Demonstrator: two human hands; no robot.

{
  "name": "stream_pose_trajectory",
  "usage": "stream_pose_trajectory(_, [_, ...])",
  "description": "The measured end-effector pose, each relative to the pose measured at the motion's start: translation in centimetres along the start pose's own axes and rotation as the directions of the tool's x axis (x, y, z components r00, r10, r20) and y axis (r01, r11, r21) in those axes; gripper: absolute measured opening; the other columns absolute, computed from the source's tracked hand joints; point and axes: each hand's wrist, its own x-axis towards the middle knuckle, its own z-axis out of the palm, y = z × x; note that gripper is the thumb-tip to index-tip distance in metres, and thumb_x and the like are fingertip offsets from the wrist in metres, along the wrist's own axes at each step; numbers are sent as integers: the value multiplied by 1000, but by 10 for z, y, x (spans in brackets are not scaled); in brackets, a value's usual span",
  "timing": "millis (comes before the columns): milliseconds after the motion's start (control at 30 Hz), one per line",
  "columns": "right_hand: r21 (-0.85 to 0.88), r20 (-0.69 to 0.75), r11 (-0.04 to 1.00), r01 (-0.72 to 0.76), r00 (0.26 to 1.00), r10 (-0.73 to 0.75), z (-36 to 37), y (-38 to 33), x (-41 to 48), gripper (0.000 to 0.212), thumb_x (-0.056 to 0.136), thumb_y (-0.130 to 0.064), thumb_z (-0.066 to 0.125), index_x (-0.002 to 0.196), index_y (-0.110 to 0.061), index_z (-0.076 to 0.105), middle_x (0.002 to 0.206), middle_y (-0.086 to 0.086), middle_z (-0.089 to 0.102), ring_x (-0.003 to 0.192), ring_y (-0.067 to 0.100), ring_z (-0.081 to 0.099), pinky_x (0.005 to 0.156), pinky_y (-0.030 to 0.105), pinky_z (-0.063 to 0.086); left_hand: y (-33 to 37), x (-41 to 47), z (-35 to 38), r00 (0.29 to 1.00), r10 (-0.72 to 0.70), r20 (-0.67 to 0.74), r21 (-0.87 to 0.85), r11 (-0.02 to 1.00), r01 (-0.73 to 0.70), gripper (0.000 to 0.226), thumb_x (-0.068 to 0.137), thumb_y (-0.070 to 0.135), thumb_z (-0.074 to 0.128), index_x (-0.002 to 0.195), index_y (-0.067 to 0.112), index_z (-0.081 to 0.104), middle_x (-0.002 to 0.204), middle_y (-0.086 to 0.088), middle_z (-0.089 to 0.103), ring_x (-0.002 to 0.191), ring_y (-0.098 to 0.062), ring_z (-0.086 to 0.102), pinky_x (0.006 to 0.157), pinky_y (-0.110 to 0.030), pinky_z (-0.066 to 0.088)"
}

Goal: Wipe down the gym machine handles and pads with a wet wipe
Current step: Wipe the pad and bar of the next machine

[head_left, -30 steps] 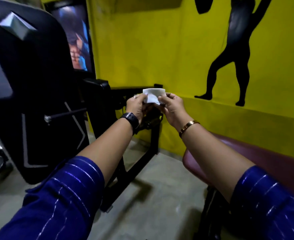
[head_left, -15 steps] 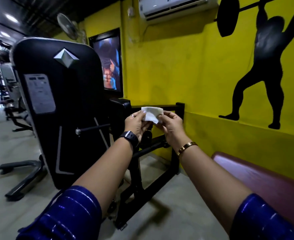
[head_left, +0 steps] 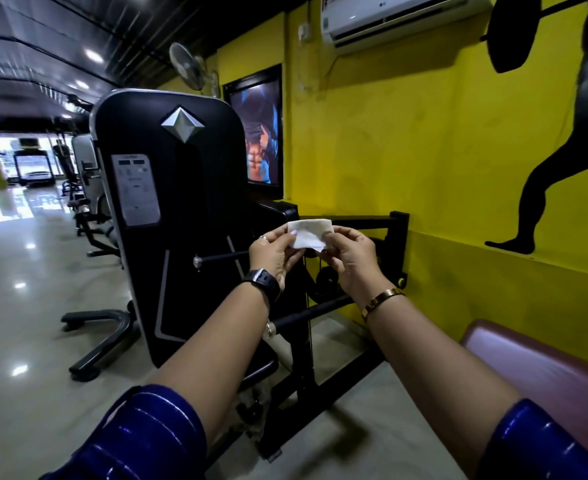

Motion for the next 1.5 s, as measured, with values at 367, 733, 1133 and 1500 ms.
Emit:
stream_pose_trajectory(367, [-11, -28, 1000, 8, 1000, -8, 54, 32, 16, 15, 85, 5, 64, 82, -9, 59, 82, 10, 63, 72, 18, 62, 62, 27, 55, 25, 43, -46, 1000, 6, 4, 10, 1000, -6, 26, 91, -7, 58, 117, -7, 62, 87, -13, 66, 78, -20, 65, 60, -20, 58])
stream_pose_trajectory(733, [-19, -134, 1000, 14, 991, -17, 125, 95, 41, 14, 85, 3, 65, 83, -10, 59, 76, 8, 61, 66, 16, 59, 65, 30, 54, 50, 111, -119, 993, -90, 75, 38, 995, 88, 25, 91, -6, 60, 116, -4, 63, 85, -9, 67, 77, -17, 65, 62, -20, 58])
stream_pose_trajectory(1133, [-103, -266, 995, -16, 964, -12, 132, 141, 54, 13, 85, 3, 65, 85, -10, 61, 86, 11, 65, 75, 20, 63, 69, 31, 55, 23, 146, -158, 967, -226, 117, 36, 974, 223, 27, 90, -7, 60, 117, -4, 63, 85, -10, 67, 76, -19, 66, 61, -19, 58])
stream_pose_trajectory(1500, [-464, 38, 884, -61, 995, 89, 70, 173, 104, 26, 84, -7, 71, 108, -10, 60, 102, 12, 64, 90, 22, 64, 80, 38, 55, -48, 171, -168, 963, -239, 125, 233, 950, 205, 22, 90, -4, 61, 110, 3, 66, 85, -6, 69, 73, -11, 67, 63, -17, 55])
